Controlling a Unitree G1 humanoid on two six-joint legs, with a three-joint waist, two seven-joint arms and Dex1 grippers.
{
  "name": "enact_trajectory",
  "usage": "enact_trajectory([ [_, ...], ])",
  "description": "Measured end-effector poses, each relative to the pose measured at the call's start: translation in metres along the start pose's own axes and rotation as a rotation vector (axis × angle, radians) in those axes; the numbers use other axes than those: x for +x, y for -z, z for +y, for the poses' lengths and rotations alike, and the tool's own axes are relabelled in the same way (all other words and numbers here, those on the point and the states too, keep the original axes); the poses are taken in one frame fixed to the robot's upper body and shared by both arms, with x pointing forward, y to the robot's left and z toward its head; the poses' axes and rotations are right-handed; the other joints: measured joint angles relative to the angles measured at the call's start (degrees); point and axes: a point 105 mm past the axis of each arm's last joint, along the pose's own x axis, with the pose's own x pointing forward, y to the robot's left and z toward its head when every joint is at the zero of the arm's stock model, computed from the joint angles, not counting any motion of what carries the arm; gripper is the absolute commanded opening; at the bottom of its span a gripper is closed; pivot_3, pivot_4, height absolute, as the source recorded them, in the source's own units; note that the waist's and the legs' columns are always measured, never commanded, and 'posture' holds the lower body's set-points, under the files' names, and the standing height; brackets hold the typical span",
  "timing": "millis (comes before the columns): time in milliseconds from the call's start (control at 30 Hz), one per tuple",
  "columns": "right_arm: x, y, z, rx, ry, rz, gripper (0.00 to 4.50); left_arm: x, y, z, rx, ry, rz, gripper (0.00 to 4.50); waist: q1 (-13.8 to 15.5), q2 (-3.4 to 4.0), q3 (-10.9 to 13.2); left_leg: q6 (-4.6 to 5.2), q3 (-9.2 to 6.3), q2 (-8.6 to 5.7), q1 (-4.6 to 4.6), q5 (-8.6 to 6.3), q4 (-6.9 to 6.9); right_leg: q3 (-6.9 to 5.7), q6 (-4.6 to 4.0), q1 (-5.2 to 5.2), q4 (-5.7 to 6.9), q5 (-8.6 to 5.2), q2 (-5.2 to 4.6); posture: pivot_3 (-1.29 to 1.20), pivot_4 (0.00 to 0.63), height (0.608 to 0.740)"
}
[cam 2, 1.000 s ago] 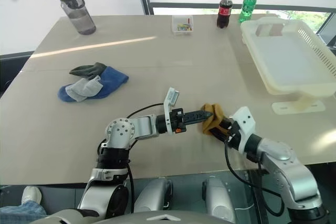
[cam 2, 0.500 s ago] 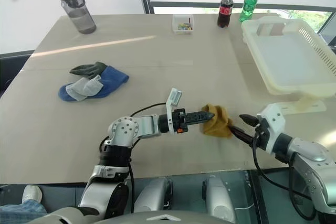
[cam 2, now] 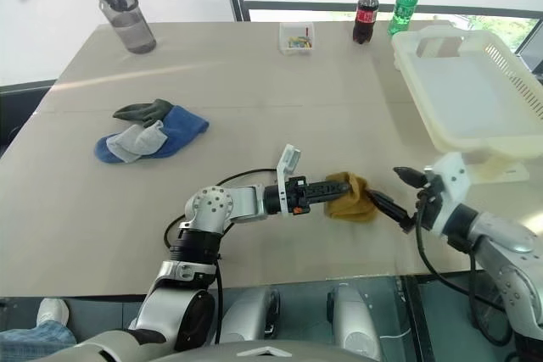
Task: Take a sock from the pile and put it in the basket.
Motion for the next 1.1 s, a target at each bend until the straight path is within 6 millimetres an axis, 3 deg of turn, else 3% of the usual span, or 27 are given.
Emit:
enact_trajectory([
  [367, 0.025, 0.011, 0.008, -0.01, 0.011, 0.034, 4.47, 0.001, -0.002, -0.001, -0.018, 0.026, -0.01, 2.7, 0.0, 0.01, 0.0, 0.0, -0.01, 0.0, 0.0, 0.0, 0.02, 0.0, -0.05, 0.0, 0.01, 0.07, 0.0, 0.0, 0.15, 0.74],
  [633, 0.03, 0.032, -0.006, 0.056, 0.121, 0.121, 4.47, 0.001, -0.002, -0.002, -0.018, 0.034, -0.011, 2.7, 0.0, 0.02, 0.0, 0.0, 0.0, 0.0, 0.0, 0.0, 0.01, -0.01, -0.12, -0.01, 0.01, 0.11, 0.0, 0.0, 0.15, 0.74],
  [967, 0.03, 0.04, -0.001, 0.074, 0.112, 0.188, 4.47, -0.003, -0.006, -0.001, 0.008, 0.03, -0.025, 2.7, -0.1, 0.03, 0.0, 0.0, 0.0, 0.0, 0.02, 0.0, 0.01, -0.02, -0.1, 0.0, 0.01, 0.09, 0.02, 0.0, 0.15, 0.74],
  [1100, 0.032, 0.044, 0.0, 0.08, 0.098, 0.202, 4.47, -0.013, -0.013, -0.007, 0.107, 0.017, -0.046, 2.7, -0.3, 0.01, 0.0, 0.0, 0.0, 0.03, 0.04, 0.0, 0.01, -0.01, -0.11, 0.0, 0.02, 0.1, 0.03, 0.0, 0.15, 0.74],
])
